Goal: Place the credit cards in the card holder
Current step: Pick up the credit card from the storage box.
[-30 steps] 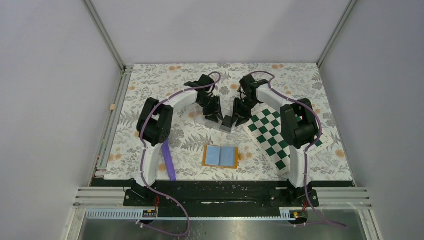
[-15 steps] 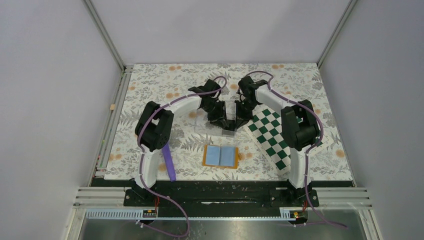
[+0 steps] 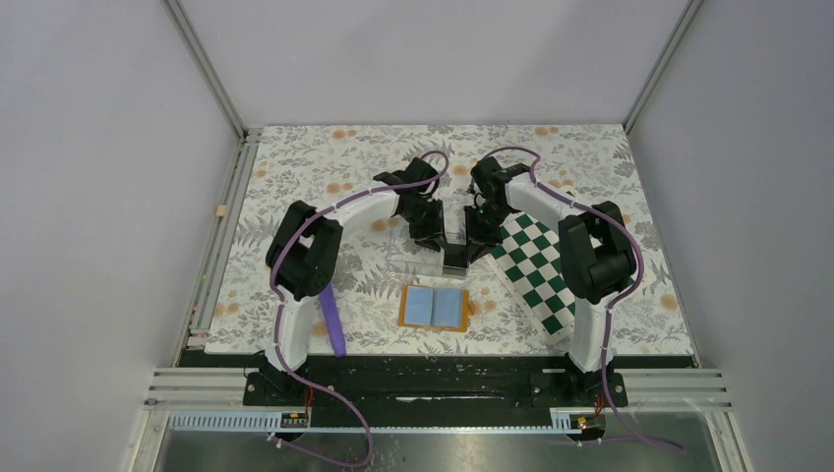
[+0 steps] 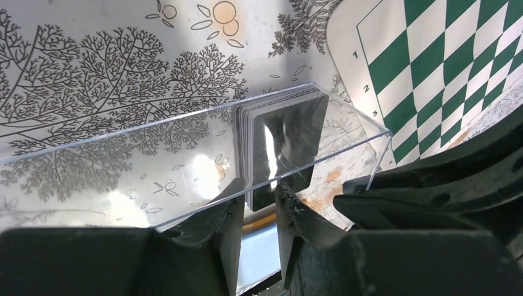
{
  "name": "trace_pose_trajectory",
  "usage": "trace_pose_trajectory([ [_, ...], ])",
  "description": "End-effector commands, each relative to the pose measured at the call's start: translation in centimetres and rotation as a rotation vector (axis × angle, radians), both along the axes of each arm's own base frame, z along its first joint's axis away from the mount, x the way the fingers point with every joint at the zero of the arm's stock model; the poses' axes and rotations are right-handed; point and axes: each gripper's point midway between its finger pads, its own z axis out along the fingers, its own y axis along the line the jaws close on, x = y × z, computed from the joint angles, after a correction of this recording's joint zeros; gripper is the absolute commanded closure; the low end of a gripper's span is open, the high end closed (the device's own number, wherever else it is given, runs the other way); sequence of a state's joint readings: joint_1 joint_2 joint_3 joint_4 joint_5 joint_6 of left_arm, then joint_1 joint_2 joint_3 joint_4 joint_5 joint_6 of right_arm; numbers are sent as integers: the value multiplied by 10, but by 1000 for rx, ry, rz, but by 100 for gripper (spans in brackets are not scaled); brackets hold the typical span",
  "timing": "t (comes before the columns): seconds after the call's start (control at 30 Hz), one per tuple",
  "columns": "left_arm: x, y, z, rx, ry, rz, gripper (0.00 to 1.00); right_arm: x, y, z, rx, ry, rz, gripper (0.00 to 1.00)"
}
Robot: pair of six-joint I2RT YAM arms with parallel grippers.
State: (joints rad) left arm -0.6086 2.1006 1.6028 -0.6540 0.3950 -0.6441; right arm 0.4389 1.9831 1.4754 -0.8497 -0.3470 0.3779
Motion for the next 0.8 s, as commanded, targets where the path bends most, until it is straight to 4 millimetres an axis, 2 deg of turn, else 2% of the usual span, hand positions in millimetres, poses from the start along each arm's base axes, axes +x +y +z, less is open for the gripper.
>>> trace_pose_trajectory([
  [0.0,9,2,5,20,-58,12,75,-10,9,27,59,-22,33,74],
  [0.13,8,-3,2,11,-47,12,76,-8,12,29,68,-23,28,70],
  [0.47,3,-10,-11,56,-37,-10,81,-13,11,22,69,-1,27,74],
  [0.77,-1,-17,-8,50,-43,-25,94,-16,9,20,65,1,26,75],
])
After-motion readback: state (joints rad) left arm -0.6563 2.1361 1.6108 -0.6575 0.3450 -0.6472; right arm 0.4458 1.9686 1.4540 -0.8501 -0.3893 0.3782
